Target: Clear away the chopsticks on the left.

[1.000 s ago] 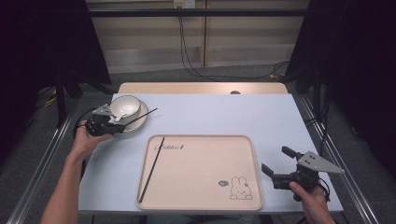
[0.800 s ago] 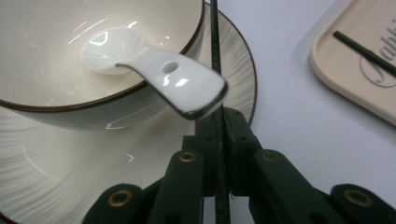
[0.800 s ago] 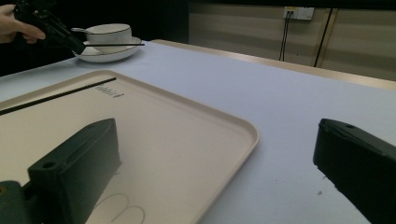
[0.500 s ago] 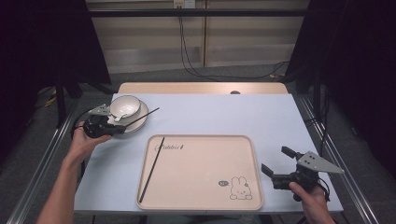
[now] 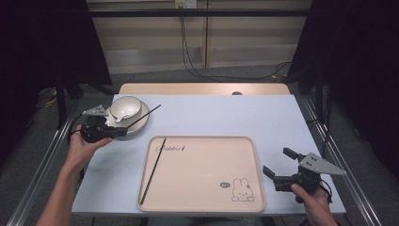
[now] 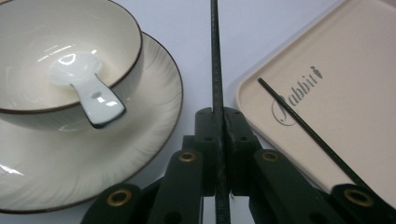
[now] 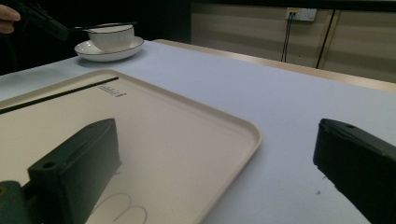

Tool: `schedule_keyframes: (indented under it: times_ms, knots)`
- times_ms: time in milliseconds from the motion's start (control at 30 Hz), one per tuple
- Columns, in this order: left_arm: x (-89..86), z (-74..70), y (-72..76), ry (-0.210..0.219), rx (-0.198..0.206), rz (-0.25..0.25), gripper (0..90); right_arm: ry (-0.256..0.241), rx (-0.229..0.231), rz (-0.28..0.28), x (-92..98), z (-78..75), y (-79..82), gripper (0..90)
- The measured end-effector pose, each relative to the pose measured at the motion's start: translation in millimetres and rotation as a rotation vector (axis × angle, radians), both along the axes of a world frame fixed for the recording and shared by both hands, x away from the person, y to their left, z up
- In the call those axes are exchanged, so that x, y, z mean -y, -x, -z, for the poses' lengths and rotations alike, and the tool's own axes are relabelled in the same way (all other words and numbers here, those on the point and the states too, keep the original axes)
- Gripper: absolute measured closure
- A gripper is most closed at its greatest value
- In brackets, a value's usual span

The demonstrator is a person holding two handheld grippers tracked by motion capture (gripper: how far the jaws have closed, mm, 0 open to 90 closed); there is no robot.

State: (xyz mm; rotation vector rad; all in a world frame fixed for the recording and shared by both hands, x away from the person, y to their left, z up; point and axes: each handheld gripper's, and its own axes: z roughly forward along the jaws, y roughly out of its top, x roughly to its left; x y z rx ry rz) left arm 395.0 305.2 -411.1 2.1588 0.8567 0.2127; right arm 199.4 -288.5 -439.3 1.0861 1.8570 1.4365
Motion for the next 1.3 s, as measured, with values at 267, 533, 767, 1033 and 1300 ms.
schedule_keyframes:
  times_ms: [267,533,767,1033,1300]
  knots:
    - [1.0,-1.1,22.8,0.041,-0.024,-0.039,85.6,0.002,0.004,0.002,-0.3,-0.1,0.3,0.3]
    - [9.4,-1.1,41.5,0.053,-0.046,-0.055,85.5,0.003,0.003,0.005,-0.4,-0.1,0.4,0.3]
    - [17.9,-2.4,60.8,0.062,-0.032,-0.126,85.6,0.004,0.003,0.005,-0.8,-0.1,0.3,0.3]
    - [33.5,-1.2,82.5,0.125,-0.069,-0.178,85.7,0.006,0.006,-0.006,-1.8,-0.4,0.5,0.3]
    - [49.1,-2.1,105.0,0.130,-0.090,-0.194,85.7,0.008,0.008,-0.003,-2.6,-0.3,0.2,0.3]
